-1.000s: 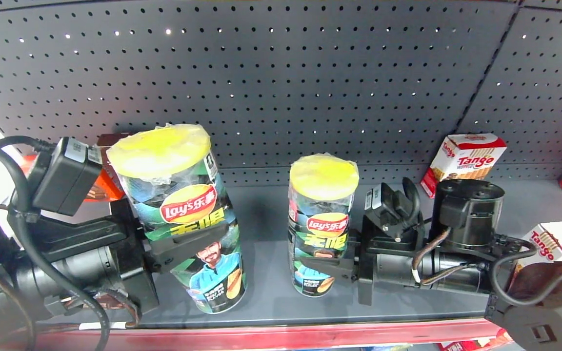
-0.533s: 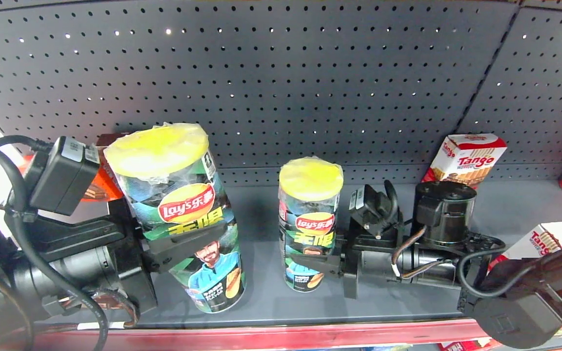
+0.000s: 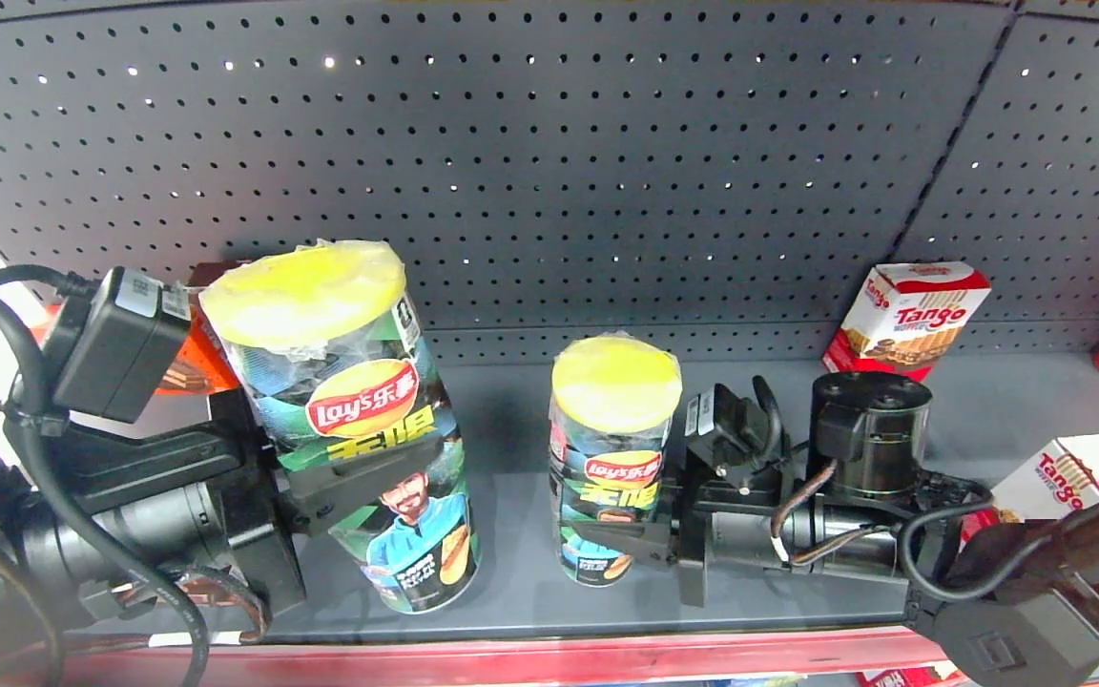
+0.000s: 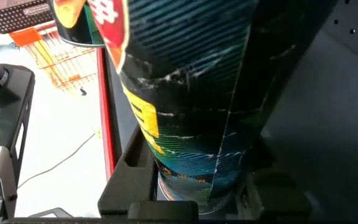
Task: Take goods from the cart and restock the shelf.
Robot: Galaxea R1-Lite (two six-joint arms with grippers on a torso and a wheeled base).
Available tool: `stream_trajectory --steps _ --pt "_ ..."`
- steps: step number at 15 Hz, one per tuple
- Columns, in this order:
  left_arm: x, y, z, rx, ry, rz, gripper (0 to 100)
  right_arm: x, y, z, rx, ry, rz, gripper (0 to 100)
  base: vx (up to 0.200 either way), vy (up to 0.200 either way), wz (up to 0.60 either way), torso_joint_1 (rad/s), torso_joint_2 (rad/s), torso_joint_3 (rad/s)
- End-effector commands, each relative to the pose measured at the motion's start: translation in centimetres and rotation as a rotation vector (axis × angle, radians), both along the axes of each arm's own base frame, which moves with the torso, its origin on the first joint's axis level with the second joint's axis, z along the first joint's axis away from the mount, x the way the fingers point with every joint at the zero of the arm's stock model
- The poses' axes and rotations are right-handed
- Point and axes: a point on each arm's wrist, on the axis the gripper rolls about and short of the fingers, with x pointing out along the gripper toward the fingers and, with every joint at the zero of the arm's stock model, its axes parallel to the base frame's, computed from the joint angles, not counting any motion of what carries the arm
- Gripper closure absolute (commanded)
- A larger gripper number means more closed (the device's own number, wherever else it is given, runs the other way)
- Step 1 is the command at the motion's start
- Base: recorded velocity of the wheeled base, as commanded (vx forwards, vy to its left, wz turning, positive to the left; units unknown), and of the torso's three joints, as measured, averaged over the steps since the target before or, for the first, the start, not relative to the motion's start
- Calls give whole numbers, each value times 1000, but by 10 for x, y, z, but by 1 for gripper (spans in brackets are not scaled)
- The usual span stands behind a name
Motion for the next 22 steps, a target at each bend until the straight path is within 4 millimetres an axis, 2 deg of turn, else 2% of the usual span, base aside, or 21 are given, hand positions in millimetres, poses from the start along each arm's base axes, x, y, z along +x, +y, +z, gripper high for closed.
stream_trajectory --steps 1,4,9,12,13,17,20,22 --pt "0 0 0 0 -1 -2 100 -1 0 -2 -5 5 -1 0 0 0 0 0 0 0" --pt "-1 0 0 -1 -2 1 100 -2 -8 3 -2 -6 -21 0 0 0 0 0 0 0" --pt "-1 0 1 -3 -6 0 100 -25 -47 26 29 -49 -87 0 0 0 0 0 0 0" --pt "-1 0 1 -1 -6 -2 100 -50 -79 46 69 -101 -160 0 0 0 0 0 0 0" --pt "-1 0 2 -3 -9 -2 100 -58 -97 54 85 -131 -229 0 0 0 0 0 0 0" --pt "-1 0 1 -2 -8 -2 100 -75 -140 88 148 -259 -444 0 0 0 0 0 0 0" --pt "-1 0 3 -5 -13 -3 100 -101 -165 103 199 -315 -618 0 0 0 0 0 0 0" --pt "-1 0 1 -2 -8 -2 100 -143 -191 93 234 -305 -842 0 0 0 0 0 0 0"
